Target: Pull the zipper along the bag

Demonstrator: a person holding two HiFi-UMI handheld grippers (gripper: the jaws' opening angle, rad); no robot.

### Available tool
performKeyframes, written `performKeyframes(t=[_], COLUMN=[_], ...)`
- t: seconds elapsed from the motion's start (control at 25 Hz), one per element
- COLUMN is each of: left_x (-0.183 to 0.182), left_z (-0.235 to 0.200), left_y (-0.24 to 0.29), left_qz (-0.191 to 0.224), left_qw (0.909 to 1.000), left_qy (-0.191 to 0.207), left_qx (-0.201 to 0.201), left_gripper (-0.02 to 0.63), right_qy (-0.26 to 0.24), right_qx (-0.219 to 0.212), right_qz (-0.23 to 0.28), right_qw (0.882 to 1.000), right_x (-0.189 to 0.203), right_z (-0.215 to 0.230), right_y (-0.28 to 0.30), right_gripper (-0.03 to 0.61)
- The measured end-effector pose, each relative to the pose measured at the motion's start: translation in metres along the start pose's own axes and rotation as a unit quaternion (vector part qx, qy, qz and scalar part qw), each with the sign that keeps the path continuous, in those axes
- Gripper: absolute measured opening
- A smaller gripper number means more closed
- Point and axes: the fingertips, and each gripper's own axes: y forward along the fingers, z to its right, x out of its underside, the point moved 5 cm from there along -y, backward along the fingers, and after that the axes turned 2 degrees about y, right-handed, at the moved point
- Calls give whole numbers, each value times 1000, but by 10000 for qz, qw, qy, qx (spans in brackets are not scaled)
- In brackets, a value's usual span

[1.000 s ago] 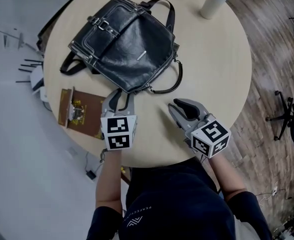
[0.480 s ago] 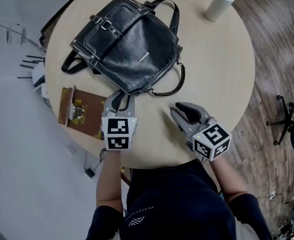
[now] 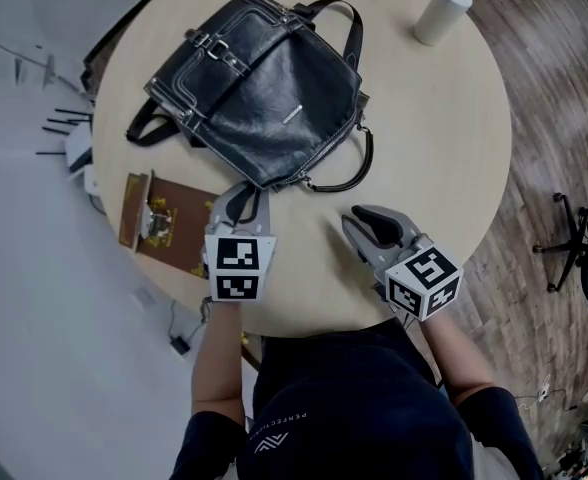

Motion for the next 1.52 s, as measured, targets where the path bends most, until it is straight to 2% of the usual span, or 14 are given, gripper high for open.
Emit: performKeyframes(t=[0.36, 0.68, 1.2, 1.52], left_x=[1, 0, -2, -2], left_z=[-1, 0, 2, 2], left_y=[-5, -8, -20, -22], left_qz=[-40, -252, -494, -576], left_qw=[10000, 9996, 9985, 9978], left_qy=[-86, -115, 242, 305], left_qx=[26, -52, 60, 110], left_gripper=[31, 31, 29, 28], right_qy=[-94, -196, -598, -873], right_qx=[111, 172, 257, 277], right_qz=[-66, -101, -149, -235], right_qw=[9999, 9996, 9978, 9955], right_x=[2, 1, -9, -9], right_z=[4, 6, 17, 14], right_y=[7, 13, 30, 40], right_gripper=[85, 85, 86, 89])
